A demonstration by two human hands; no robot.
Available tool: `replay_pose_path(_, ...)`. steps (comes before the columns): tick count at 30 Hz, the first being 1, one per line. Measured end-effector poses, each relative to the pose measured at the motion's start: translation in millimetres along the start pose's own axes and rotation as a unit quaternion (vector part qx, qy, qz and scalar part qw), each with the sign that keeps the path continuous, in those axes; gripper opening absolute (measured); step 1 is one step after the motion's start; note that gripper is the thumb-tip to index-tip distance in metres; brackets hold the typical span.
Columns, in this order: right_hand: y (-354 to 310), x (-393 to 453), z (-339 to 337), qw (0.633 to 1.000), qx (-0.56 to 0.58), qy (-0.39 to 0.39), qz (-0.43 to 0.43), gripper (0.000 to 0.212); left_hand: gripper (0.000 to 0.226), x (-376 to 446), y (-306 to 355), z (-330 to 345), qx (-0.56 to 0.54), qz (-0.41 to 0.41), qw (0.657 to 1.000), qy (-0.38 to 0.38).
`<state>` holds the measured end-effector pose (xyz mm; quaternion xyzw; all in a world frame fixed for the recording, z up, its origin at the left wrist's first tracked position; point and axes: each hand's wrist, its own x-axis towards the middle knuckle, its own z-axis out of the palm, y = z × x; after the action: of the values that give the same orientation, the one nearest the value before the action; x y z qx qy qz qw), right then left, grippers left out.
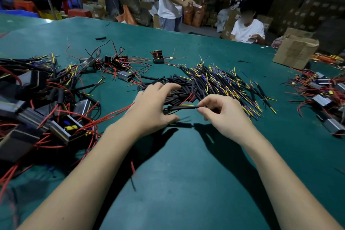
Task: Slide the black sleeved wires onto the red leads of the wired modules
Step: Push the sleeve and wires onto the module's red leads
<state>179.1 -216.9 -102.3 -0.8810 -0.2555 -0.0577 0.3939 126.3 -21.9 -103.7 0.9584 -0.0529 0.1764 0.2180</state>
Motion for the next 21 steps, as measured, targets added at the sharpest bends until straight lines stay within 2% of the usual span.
replay_pose_path(2, 0.0, 0.4, -3.0, 0.999, 0.011, 0.042, -0.015, 0.011, 0.08, -0.4, -4.1, -1.6, -0.002, -0.032, 0.999, -0.021)
replay_pose_path(5, -1.2, 0.1, -8.6, 0.995, 0.019, 0.091, -0.034, 0.016, 0.084, -1.7, -6.1, -1.7, -0.012, -0.048, 0.998, -0.041)
replay_pose_path(8, -3.0, -1.5, -12.3, 0.989, -0.033, 0.14, -0.043, 0.02, 0.084, -2.5, -5.6, 0.6, -0.014, -0.056, 0.996, -0.073)
replay_pose_path(10, -5.0, -1.9, -13.1, 0.981, -0.078, 0.167, -0.053, 0.014, 0.083, -2.7, -6.1, 1.1, -0.026, -0.059, 0.995, -0.078)
replay_pose_path(14, -9.1, -1.8, -16.2, 0.964, -0.133, 0.212, -0.09, 0.007, 0.086, -1.3, -8.9, 0.8, -0.095, -0.063, 0.99, -0.08)
replay_pose_path(18, -15.4, -3.6, -19.6, 0.958, -0.105, 0.254, -0.088, 0.006, 0.095, -4.5, -11.2, 0.5, -0.172, -0.077, 0.978, -0.092)
replay_pose_path(21, -23.5, -2.1, -26.8, 0.95, -0.087, 0.285, -0.089, 0.006, 0.09, -2.8, -9.1, 4.6, -0.272, -0.115, 0.954, -0.055)
